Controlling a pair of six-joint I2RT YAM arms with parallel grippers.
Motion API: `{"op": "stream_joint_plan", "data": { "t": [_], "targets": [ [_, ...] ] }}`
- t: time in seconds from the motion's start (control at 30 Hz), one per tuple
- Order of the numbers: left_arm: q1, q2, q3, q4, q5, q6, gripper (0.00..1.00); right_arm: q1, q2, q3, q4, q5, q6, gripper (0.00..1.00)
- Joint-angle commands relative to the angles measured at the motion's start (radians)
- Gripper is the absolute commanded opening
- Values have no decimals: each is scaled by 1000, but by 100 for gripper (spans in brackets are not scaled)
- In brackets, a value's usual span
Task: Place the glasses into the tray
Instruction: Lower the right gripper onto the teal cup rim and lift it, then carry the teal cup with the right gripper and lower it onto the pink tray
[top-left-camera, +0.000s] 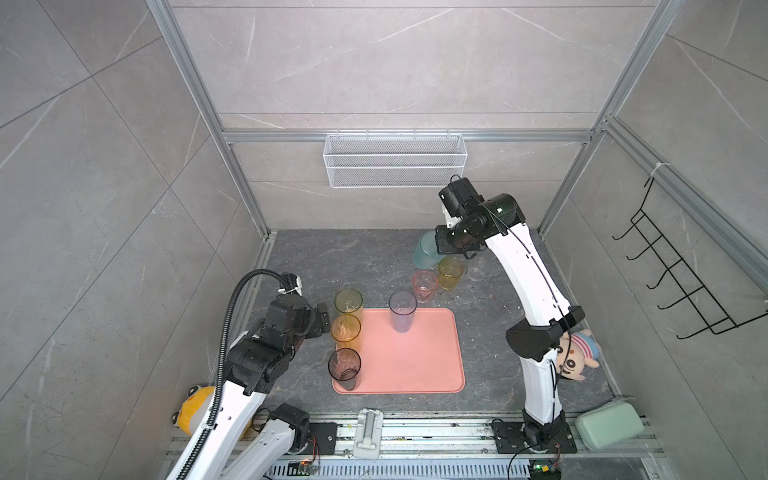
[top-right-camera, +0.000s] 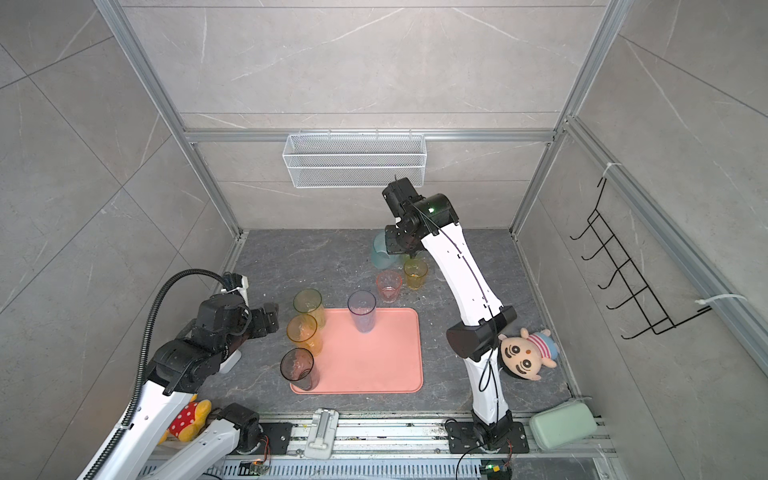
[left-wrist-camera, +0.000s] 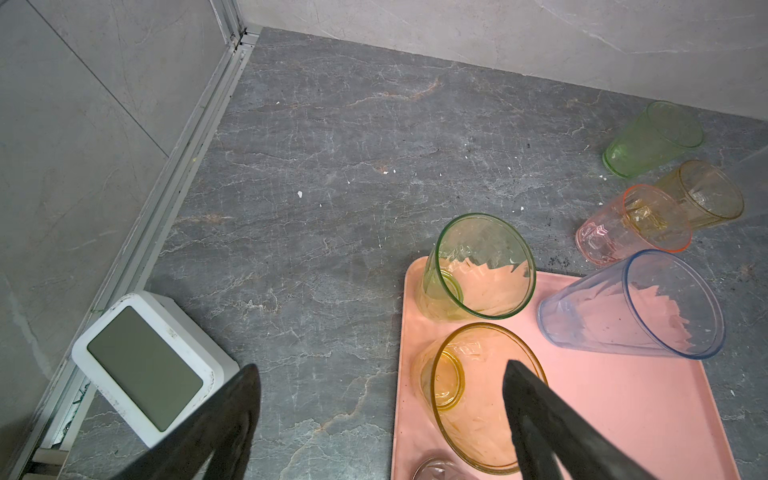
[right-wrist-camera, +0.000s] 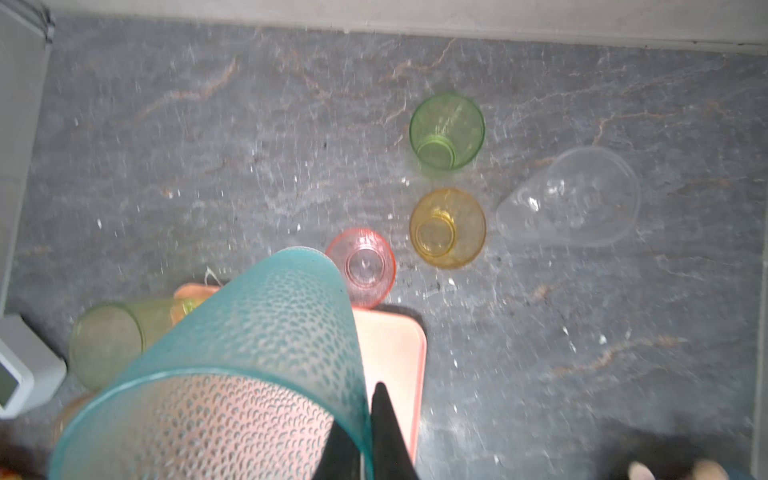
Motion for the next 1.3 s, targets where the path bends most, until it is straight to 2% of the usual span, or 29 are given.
{"op": "stream_joint_plan", "data": {
  "t": [0.0,0.13,0.5,0.7,0.9,1.27],
  "targets": [
    [-7,-8,-3,15,-6,-11,91,51,-109,-120,-27,79,-11,0],
    [-7,-9,-3,14,-8,-13,91,119,-241,-329,62,93,-13,0],
    [-8,-9,-4,14,-8,-13,91,237,-428,-606,64,151,53,0],
    [-8,-8,-4,13,-10,-12,91,286,-508,-806,171,131,89,0],
    [-9,-2,-5,14,-13,-13,91,319,-532,-993,307,73,143,0],
    [-10,10,-4,14,-12,-12,91,359,-451,-1156,476,59,199,0]
  ]
}}
